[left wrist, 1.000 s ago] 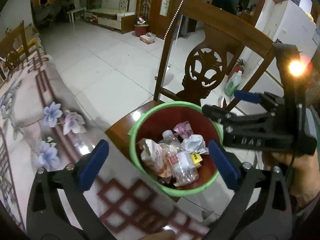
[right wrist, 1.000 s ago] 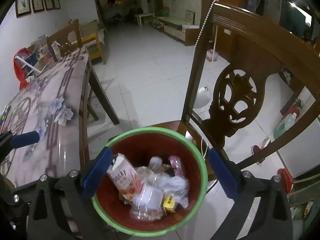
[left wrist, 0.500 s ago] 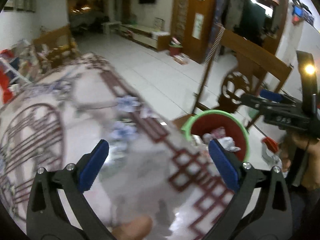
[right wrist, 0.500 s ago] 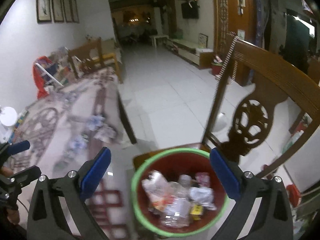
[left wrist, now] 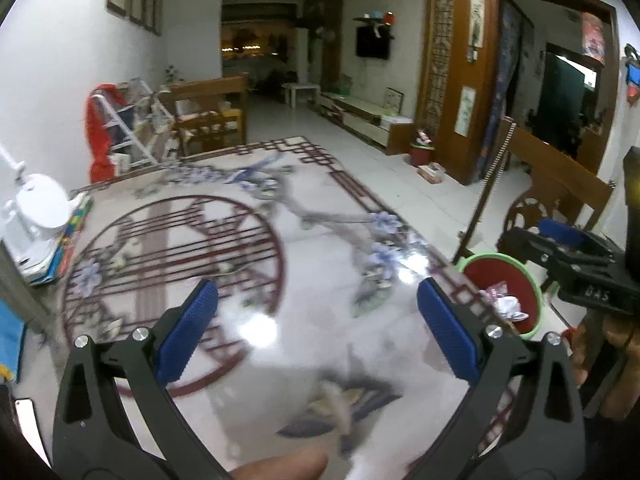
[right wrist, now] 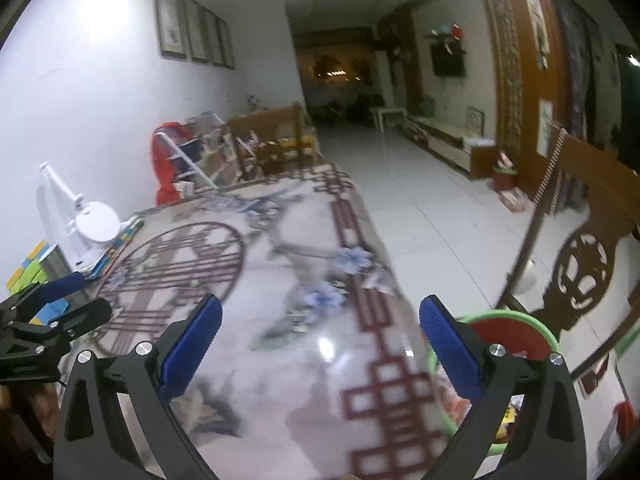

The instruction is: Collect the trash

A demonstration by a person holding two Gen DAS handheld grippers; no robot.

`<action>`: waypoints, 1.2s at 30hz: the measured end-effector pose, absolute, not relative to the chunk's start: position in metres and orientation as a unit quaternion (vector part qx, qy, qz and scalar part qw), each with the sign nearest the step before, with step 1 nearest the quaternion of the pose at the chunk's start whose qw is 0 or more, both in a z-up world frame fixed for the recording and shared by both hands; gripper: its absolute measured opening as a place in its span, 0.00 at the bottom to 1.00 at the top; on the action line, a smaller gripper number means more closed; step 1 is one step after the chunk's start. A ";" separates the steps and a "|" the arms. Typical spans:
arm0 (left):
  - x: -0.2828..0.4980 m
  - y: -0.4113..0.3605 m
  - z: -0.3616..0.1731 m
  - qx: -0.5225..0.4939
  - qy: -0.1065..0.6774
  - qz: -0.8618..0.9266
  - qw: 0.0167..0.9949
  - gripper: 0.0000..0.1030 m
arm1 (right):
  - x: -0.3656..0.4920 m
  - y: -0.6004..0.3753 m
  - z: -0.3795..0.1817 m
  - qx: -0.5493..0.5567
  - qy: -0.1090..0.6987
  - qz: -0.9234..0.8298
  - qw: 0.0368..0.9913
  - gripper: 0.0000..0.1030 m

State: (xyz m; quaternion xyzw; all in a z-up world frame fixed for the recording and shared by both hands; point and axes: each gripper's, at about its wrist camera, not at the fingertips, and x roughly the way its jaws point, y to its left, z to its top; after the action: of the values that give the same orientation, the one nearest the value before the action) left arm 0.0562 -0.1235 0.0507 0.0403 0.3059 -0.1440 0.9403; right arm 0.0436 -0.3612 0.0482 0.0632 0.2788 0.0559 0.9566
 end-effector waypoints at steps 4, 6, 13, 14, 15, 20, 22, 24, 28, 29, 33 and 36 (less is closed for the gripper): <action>0.043 -0.099 0.046 0.057 0.282 -0.112 0.951 0.95 | 0.042 -0.328 0.046 0.051 0.279 0.069 0.957 0.93; 0.038 -0.088 0.044 0.060 0.273 -0.098 0.955 0.95 | 0.042 -0.314 0.043 0.044 0.280 0.072 0.956 0.93; 0.027 -0.053 0.034 0.037 0.264 -0.074 0.961 0.95 | 0.031 -0.275 0.042 -0.004 0.257 0.070 0.964 0.93; 0.027 -0.050 0.032 0.035 0.267 -0.068 0.961 0.95 | 0.030 -0.273 0.042 -0.008 0.254 0.067 0.965 0.93; 0.027 -0.047 0.029 0.027 0.274 -0.064 0.959 0.95 | 0.028 -0.270 0.041 -0.011 0.252 0.063 0.966 0.93; 0.024 -0.044 0.023 0.026 0.273 -0.054 0.960 0.95 | 0.026 -0.264 0.038 -0.024 0.246 0.050 0.968 0.93; 0.023 -0.046 0.021 0.026 0.272 -0.052 0.961 0.95 | 0.025 -0.263 0.038 -0.025 0.245 0.048 0.968 0.93; 0.023 -0.047 0.020 0.028 0.272 -0.052 0.961 0.95 | 0.025 -0.263 0.037 -0.027 0.246 0.044 0.968 0.93; 0.023 -0.047 0.020 0.025 0.274 -0.053 0.960 0.95 | 0.025 -0.267 0.034 -0.026 0.251 0.032 0.967 0.93; 0.023 -0.047 0.019 0.025 0.274 -0.053 0.960 0.95 | 0.026 -0.269 0.033 -0.023 0.252 0.031 0.967 0.93; 0.023 -0.050 0.017 0.021 0.276 -0.057 0.959 0.95 | 0.025 -0.270 0.033 -0.022 0.253 0.031 0.967 0.93; 0.023 -0.053 0.016 0.022 0.274 -0.058 0.960 0.95 | 0.022 -0.268 0.033 -0.026 0.249 0.031 0.968 0.93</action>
State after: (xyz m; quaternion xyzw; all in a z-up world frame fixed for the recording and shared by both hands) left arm 0.0235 -0.0528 0.0155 0.0220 0.2742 -0.0579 0.9597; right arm 0.0218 -0.2680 0.0332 -0.0257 0.2489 0.0309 0.9677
